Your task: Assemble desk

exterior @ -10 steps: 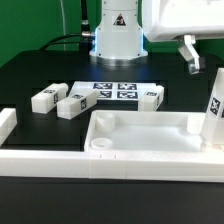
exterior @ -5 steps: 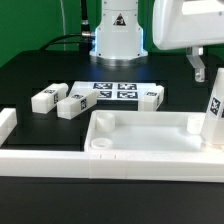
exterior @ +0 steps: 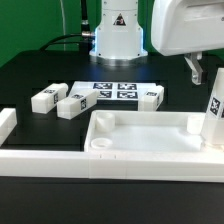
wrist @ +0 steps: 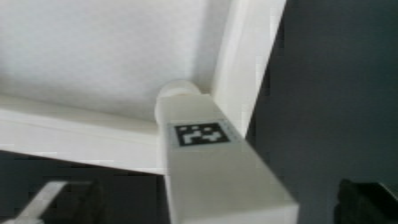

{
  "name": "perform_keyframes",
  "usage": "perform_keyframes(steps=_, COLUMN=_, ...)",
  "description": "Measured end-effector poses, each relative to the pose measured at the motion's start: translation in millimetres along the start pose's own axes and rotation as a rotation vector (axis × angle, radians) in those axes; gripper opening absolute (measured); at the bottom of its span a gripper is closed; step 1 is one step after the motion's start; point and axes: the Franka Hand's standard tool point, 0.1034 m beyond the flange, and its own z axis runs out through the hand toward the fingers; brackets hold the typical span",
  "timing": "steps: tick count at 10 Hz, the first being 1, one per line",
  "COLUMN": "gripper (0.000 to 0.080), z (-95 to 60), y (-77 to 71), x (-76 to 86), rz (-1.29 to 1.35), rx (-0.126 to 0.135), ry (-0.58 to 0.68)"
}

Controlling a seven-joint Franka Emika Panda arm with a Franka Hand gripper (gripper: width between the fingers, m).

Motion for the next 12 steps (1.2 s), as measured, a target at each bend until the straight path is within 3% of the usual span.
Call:
perform_keyframes(steps=4, gripper=0.0639, z=0.7, y=1.6, x=8.5, rz=-0.005, rx=-0.002, ry=0.025)
perform_keyframes(steps=5, gripper=0.0481, z=0.7, y=1.8, x=8.4, rz=-0.005, rx=-0.002, ry=0.024)
perform_keyframes(steps=6, gripper=0.0481, z=0.7, y=1.8, x=8.4, rz=-0.005, rx=-0.002, ry=0.024)
perform_keyframes(steps=7, gripper=0.0287, z=0.5, y=2.5, x=8.6, rz=-0.004, rx=-0.002, ry=0.025)
perform_keyframes(steps=12, gripper=0.0291, z=0.5, y=2.5, x=8.6, rz=0.046, rx=0.000, ry=0.026)
